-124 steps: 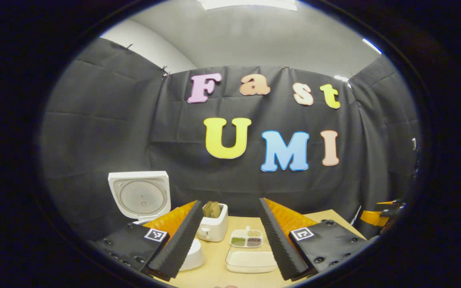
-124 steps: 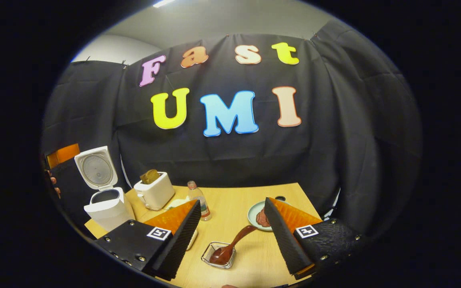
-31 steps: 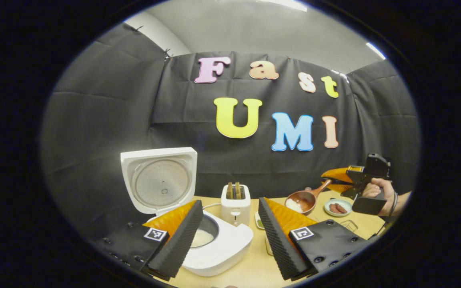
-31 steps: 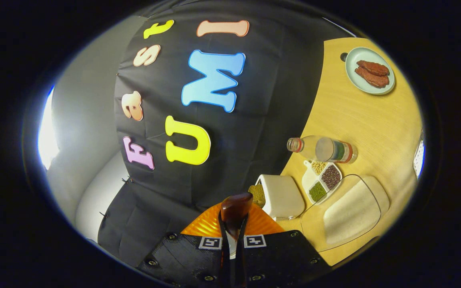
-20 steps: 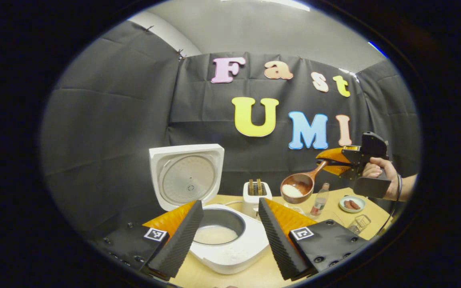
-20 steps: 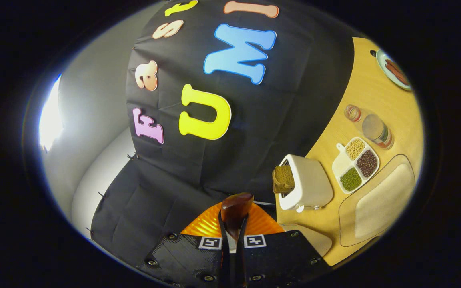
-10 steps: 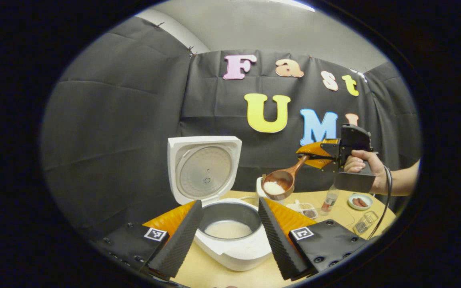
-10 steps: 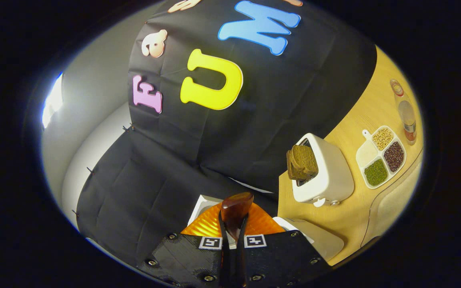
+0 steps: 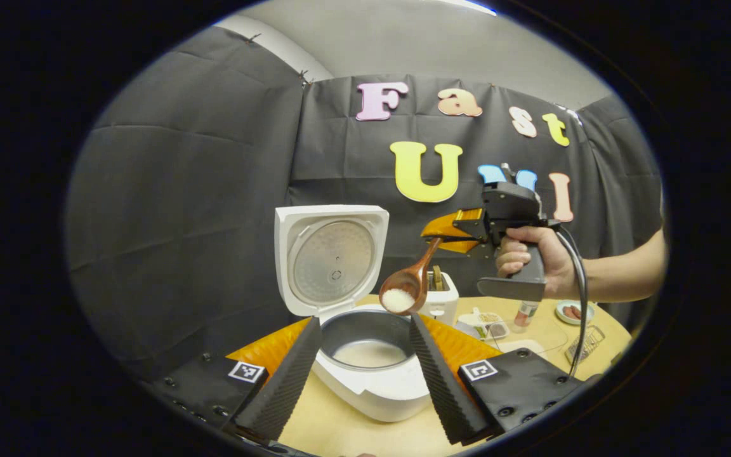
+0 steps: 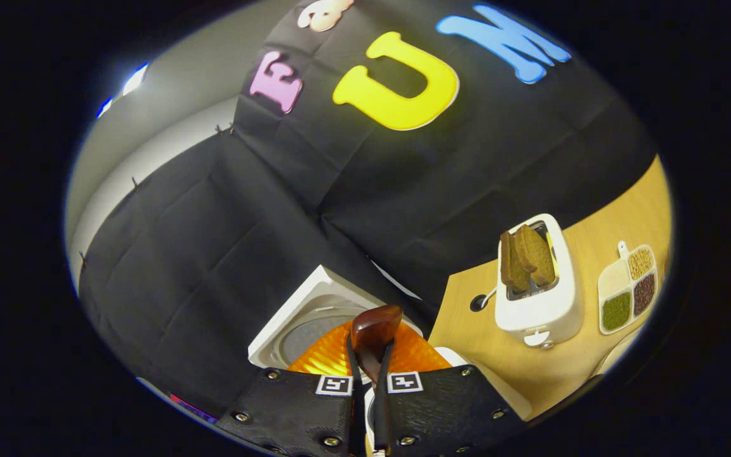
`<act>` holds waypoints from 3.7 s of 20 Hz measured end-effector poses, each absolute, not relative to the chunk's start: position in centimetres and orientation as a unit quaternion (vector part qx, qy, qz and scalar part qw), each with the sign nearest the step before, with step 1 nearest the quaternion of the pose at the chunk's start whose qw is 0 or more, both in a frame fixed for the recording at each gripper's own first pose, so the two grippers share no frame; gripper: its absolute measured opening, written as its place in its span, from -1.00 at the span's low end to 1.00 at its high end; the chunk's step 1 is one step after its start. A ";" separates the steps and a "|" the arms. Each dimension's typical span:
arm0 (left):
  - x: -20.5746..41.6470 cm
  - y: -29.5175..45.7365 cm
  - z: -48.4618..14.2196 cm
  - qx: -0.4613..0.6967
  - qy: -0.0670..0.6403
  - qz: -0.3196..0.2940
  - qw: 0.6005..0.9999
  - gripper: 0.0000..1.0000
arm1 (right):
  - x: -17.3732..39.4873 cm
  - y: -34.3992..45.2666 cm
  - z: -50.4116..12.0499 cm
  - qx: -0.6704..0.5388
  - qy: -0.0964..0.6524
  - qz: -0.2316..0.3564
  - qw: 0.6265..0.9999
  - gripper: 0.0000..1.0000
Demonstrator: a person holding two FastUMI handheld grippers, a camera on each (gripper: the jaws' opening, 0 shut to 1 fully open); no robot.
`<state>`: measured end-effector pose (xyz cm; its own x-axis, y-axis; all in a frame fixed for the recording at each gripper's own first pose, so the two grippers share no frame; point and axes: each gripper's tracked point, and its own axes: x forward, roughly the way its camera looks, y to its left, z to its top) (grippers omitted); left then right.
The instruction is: Close the left gripper, press the button to open the rice cooker; take a wooden spoon from the chopstick holder with the right hand, scoop a spoonful of rice and pour it into the rice cooker, then put the wooden spoon back into the chopstick holder.
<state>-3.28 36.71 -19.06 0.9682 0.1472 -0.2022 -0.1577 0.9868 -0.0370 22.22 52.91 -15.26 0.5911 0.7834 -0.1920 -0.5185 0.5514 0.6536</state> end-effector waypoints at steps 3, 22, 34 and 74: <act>-3.3 36.9 -19.3 -0.032 0.099 0.085 0.991 1.00 | 21.3 56.6 -15.2 0.157 0.205 0.424 0.868 -0.89; -4.8 34.5 -18.0 -0.065 0.080 0.081 0.991 0.99 | 18.3 55.7 -9.7 0.088 0.133 0.501 0.850 -0.89; -2.2 29.1 -15.7 -0.085 0.059 0.012 0.995 1.00 | 20.7 39.5 -7.0 0.337 0.191 0.376 0.842 -0.89; 1.8 6.8 -9.8 -0.022 0.061 -0.091 0.994 1.00 | 13.8 -3.3 -17.9 0.322 0.185 0.087 0.924 -0.89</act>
<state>1.80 6.75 -9.78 0.9761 -0.1832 -0.1170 0.1779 0.9826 -0.0540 13.79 -3.27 -17.85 0.9159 0.2811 -0.2865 -0.0421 0.7771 0.6280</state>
